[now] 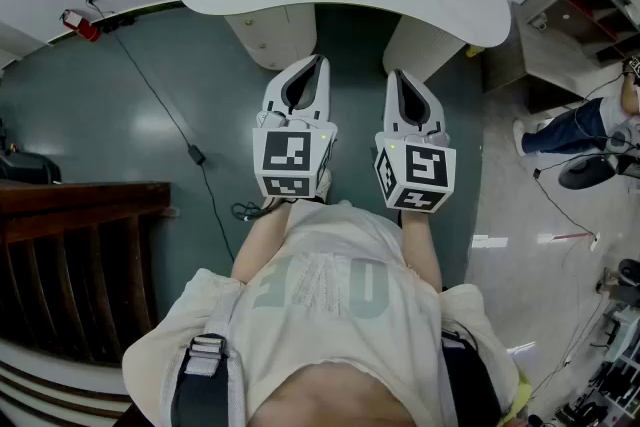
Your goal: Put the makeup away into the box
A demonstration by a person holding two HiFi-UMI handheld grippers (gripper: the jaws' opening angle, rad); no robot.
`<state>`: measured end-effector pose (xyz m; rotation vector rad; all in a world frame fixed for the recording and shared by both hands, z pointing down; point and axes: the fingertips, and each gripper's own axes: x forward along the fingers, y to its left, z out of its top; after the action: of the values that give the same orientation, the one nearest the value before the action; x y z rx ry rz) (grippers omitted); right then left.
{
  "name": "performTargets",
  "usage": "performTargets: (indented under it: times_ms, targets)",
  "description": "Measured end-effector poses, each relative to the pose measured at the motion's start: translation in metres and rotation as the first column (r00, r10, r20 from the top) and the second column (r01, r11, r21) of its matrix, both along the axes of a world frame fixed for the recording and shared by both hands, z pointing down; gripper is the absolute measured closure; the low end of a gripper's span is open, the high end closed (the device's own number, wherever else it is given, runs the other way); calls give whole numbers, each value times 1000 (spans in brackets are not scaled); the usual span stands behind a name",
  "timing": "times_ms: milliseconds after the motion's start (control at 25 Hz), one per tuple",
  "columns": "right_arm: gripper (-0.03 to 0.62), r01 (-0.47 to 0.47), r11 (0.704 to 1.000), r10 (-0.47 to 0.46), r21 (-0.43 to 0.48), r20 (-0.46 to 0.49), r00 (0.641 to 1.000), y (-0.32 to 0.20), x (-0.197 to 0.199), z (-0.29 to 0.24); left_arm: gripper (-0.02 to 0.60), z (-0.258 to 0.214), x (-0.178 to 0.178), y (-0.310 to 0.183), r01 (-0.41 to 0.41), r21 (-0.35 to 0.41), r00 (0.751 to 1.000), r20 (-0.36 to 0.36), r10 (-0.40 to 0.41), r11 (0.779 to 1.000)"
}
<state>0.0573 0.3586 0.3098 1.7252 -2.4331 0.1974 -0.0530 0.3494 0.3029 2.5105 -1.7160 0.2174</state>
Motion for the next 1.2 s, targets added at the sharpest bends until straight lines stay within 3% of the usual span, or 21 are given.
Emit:
performTargets:
  times_ms: [360,720,1200]
  targets:
    - [597,-12,1000,12,8,4,1000,-7,-9,7,581,1,-9,-6,-26,11,1000,-4,26,1000]
    - [597,-66,998,65,21,44,997,-39,-25,9,581,3,-33,-50,-75,40,997,-8,75,996]
    - [597,-37,999,37,22,-10,999,-106,-18,19,581,5,-10,-124,-139,43,990,0,140,989]
